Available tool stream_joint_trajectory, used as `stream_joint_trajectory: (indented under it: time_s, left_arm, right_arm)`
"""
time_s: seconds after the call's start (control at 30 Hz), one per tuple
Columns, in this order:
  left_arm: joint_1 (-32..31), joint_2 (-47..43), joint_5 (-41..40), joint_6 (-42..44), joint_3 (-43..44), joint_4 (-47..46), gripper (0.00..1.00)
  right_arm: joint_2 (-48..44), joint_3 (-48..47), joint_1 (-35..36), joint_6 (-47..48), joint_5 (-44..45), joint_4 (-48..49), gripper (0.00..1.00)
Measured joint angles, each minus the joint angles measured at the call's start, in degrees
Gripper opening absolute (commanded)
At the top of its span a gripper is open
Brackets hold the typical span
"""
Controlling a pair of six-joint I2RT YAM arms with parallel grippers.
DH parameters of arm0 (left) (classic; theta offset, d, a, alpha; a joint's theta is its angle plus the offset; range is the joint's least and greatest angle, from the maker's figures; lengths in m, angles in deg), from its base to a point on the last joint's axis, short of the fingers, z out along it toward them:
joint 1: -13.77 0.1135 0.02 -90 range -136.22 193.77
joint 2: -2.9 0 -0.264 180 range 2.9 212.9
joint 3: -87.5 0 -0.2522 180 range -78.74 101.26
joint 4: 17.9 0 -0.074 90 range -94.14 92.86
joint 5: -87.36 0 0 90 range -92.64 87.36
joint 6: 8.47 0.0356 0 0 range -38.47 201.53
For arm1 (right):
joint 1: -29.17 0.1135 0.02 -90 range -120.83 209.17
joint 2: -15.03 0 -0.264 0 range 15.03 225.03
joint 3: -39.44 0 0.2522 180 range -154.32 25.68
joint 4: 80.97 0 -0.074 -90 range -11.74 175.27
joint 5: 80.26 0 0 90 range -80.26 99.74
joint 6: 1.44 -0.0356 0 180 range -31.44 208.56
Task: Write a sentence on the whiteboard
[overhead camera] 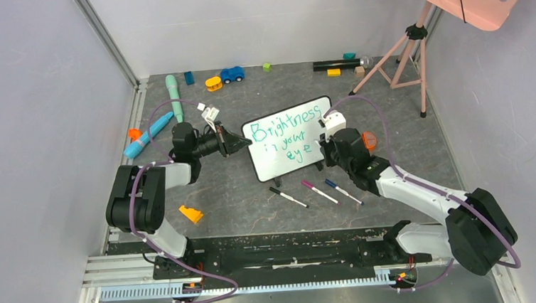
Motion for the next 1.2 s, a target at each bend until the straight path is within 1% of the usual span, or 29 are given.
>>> stream_joint_trajectory:
  time_s: [0.57,0.87,1.2]
  left_arm:
    - [0.0,0.0,0.0,0.0,0.0,0.0,0.02]
    - [0.0,0.0,0.0,0.0,0.0,0.0,0.02]
    - [0.0,0.0,0.0,0.0,0.0,0.0,0.02]
  right_arm:
    - [0.4,-0.1,0.0,0.0,-4.9,0.9,0.00]
    - [-0.2,1.4,0.0,0.0,-4.7,1.1,0.00]
    - [-0.5,1.4,0.0,0.0,-1.9,0.0,0.00]
